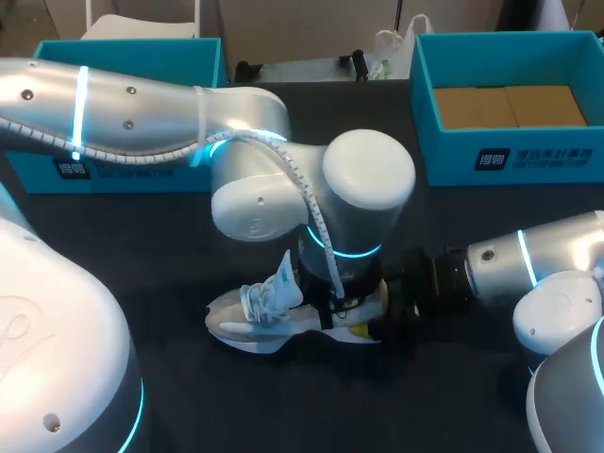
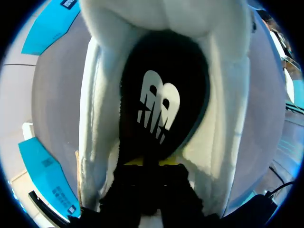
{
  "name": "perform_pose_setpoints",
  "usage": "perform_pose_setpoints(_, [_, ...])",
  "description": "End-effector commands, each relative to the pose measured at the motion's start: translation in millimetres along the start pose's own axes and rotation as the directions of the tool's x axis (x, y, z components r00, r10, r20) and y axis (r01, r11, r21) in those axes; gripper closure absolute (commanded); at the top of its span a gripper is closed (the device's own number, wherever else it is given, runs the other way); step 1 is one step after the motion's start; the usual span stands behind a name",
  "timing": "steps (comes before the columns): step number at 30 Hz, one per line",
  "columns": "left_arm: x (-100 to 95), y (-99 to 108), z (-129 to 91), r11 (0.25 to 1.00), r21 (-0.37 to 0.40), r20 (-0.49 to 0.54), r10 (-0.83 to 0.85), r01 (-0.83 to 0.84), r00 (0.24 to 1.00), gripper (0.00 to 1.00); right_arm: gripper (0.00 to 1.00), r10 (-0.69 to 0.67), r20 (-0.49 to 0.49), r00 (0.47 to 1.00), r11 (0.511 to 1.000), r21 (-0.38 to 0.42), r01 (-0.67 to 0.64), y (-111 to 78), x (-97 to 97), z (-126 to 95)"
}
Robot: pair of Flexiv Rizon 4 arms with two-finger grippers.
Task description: Take the shoe out of the shoebox, open the shoe tongue, remove and reinsert the insole, then place the shoe into the shoebox
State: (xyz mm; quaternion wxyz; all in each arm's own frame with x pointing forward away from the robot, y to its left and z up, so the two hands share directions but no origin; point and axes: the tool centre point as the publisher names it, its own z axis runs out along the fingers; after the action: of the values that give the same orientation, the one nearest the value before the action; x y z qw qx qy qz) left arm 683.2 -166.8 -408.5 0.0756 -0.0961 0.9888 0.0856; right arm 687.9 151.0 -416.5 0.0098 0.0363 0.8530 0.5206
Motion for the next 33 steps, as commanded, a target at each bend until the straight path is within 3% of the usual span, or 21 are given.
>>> perform_pose_setpoints(1, [-12.1, -4, 14, 1.0, -0.01, 0.005, -0.018, 0.018, 1.0, 1.0, 1.0, 0.0, 0.001, 1.0, 1.0, 0.006, 0.0, 5.5, 2.2, -1])
perform_pose_setpoints(5, [-18.0, 2, 9, 0.999, 0.014, -0.042, -0.033, 0.033, 0.999, 1.0, 1.0, 0.0, 0.001, 1.0, 1.0, 0.006, 0.0, 5.5, 2.2, -1])
perform_pose_setpoints(15, [-8.3, 19, -24, 0.981, 0.195, -0.206, 0.041, 0.0, 0.978, 1.0, 1.0, 0.0, 0.001, 1.0, 1.0, 0.006, 0.0, 5.5, 2.2, -1])
perform_pose_setpoints(25, [-4.5, 21, -52, 0.942, 0.335, -0.279, 0.126, -0.027, 0.952, 1.0, 1.0, 0.0, 0.001, 1.0, 1.0, 0.006, 0.0, 5.5, 2.2, -1])
perform_pose_setpoints(33, [-4.9, 24, -71, 0.916, 0.401, -0.269, 0.149, -0.03, 0.952, 1.0, 1.0, 0.0, 0.001, 1.0, 1.0, 0.006, 0.0, 5.5, 2.2, -1])
